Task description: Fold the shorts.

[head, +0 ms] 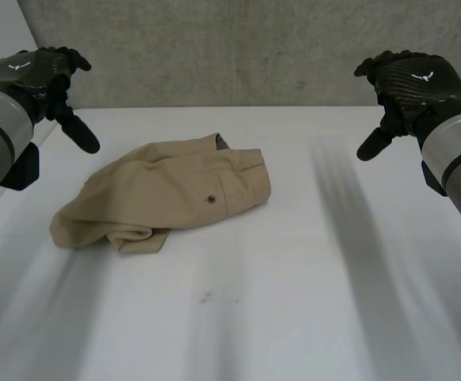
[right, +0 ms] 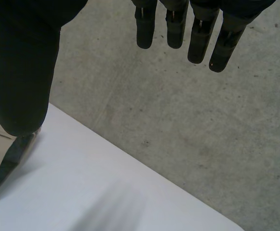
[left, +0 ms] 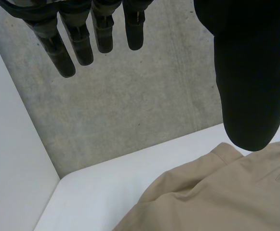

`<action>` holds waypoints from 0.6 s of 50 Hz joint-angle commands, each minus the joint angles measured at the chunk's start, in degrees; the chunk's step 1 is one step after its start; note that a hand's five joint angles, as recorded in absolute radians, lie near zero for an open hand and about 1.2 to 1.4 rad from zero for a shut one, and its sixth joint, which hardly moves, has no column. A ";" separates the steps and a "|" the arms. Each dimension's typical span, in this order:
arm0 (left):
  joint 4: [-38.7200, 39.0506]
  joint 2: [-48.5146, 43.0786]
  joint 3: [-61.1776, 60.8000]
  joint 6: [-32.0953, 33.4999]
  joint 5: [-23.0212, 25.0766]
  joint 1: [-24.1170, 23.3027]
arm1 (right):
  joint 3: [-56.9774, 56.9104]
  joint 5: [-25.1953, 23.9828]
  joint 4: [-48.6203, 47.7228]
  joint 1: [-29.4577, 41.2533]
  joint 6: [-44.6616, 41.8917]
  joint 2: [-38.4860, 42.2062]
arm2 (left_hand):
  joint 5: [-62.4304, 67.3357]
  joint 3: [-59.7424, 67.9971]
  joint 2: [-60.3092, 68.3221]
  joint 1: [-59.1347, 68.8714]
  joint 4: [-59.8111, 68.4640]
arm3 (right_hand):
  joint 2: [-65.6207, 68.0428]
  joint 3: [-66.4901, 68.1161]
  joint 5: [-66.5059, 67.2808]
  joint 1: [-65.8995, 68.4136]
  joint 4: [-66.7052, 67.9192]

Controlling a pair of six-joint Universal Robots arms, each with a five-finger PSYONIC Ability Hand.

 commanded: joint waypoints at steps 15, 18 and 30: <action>0.07 1.80 -0.77 0.79 0.07 -0.60 | 1.24 -2.02 -0.38 0.51 -0.96 0.53 | -1.10 -1.72 -0.82 -1.36 -1.08 | -2.87 -1.96 -3.91 -1.55 -3.28; 0.42 0.93 -1.21 4.03 -0.02 0.10 | 1.51 -5.53 0.76 0.69 -2.54 1.32 | -1.60 -2.22 -1.32 -1.86 -1.58 | -2.87 -1.96 -3.91 -1.55 -3.28; 6.39 -9.08 -5.52 13.80 -0.10 7.92 | -9.99 -18.55 0.76 2.26 2.02 17.66 | -0.09 -0.71 0.19 -0.35 -0.07 | -2.87 -1.96 -3.91 -1.55 -3.28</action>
